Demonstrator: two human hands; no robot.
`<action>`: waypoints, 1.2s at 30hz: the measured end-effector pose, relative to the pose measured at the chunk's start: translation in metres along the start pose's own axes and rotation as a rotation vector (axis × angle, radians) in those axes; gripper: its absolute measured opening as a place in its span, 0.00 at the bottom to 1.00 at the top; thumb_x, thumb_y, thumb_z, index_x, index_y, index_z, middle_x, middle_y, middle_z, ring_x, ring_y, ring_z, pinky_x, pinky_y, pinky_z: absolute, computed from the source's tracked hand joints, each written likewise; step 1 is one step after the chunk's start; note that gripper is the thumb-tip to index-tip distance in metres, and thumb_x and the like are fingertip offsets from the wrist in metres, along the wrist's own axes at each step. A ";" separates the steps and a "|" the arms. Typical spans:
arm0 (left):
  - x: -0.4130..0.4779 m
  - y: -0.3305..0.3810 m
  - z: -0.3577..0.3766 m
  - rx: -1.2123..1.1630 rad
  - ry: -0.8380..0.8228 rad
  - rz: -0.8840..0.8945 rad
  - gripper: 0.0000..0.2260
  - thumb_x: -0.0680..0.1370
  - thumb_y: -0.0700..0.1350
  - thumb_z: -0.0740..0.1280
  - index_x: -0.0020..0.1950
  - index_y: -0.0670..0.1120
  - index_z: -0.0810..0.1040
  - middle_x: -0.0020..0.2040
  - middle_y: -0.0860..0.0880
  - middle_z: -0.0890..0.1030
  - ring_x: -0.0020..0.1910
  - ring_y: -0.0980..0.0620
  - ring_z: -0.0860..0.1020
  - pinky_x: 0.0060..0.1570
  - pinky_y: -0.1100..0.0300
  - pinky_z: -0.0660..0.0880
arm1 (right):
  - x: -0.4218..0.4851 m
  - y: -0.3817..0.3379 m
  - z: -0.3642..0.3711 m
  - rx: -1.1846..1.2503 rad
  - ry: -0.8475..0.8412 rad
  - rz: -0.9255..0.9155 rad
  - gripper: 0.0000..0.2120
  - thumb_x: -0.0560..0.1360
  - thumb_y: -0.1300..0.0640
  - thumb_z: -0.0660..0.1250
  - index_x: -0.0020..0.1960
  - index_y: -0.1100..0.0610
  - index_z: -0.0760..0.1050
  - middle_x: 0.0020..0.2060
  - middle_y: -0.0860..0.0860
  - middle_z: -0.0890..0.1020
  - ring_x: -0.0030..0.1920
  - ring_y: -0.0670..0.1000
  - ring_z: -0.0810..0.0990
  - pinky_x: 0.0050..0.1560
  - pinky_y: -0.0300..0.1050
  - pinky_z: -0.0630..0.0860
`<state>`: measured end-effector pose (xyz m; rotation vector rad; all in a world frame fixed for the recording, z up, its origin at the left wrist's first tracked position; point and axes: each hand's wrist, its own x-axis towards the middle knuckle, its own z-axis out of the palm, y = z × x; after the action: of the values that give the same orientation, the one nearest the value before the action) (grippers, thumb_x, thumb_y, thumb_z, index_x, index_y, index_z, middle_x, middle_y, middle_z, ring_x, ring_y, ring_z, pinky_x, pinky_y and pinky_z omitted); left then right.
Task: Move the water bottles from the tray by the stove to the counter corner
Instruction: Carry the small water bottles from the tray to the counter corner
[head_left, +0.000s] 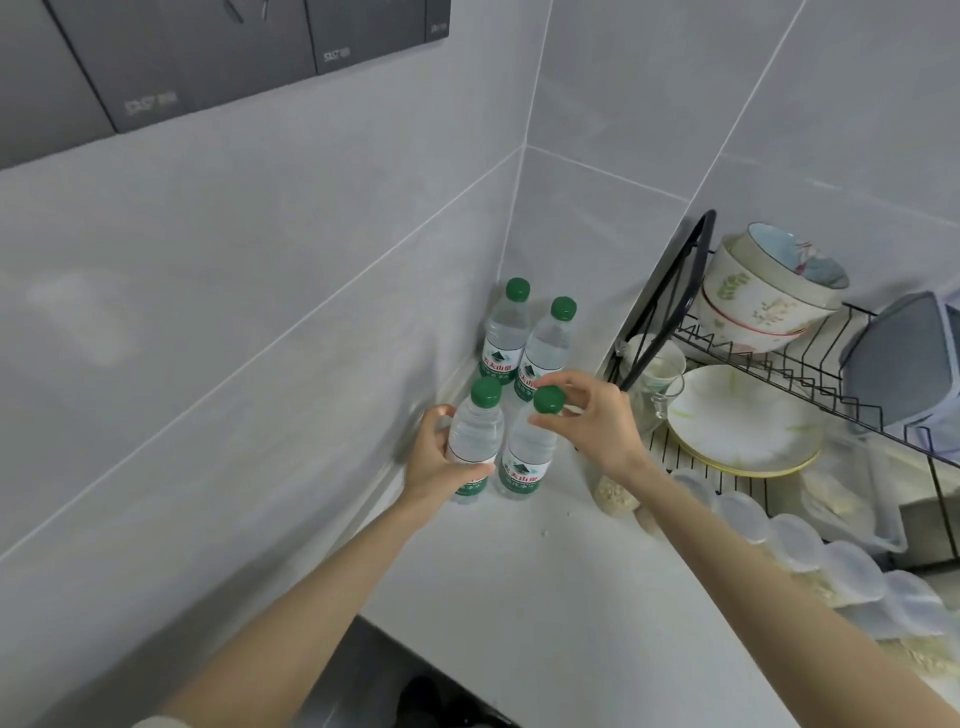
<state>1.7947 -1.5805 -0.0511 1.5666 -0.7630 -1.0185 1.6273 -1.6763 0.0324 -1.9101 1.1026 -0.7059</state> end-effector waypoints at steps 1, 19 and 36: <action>0.001 -0.002 -0.001 -0.002 -0.010 0.002 0.32 0.64 0.31 0.77 0.53 0.59 0.66 0.47 0.56 0.82 0.42 0.62 0.82 0.39 0.69 0.76 | 0.001 0.000 0.000 -0.003 -0.007 -0.001 0.17 0.65 0.63 0.78 0.51 0.49 0.81 0.48 0.45 0.85 0.50 0.42 0.83 0.54 0.39 0.79; -0.018 0.067 -0.029 0.271 -0.014 0.350 0.31 0.67 0.45 0.79 0.65 0.61 0.69 0.56 0.57 0.80 0.49 0.56 0.80 0.47 0.62 0.78 | 0.010 -0.008 -0.032 -0.330 -0.301 -0.182 0.20 0.69 0.62 0.76 0.59 0.52 0.79 0.52 0.49 0.84 0.50 0.50 0.82 0.55 0.43 0.79; -0.006 0.102 -0.024 0.740 -0.164 0.351 0.20 0.69 0.47 0.76 0.58 0.57 0.77 0.49 0.55 0.80 0.44 0.51 0.80 0.50 0.53 0.77 | 0.050 -0.019 -0.053 -0.511 -0.106 -0.047 0.16 0.67 0.59 0.76 0.55 0.54 0.82 0.49 0.51 0.85 0.52 0.52 0.81 0.59 0.50 0.76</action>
<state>1.8176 -1.5879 0.0510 1.8691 -1.5944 -0.6298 1.6178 -1.7340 0.0794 -2.3759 1.2579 -0.3581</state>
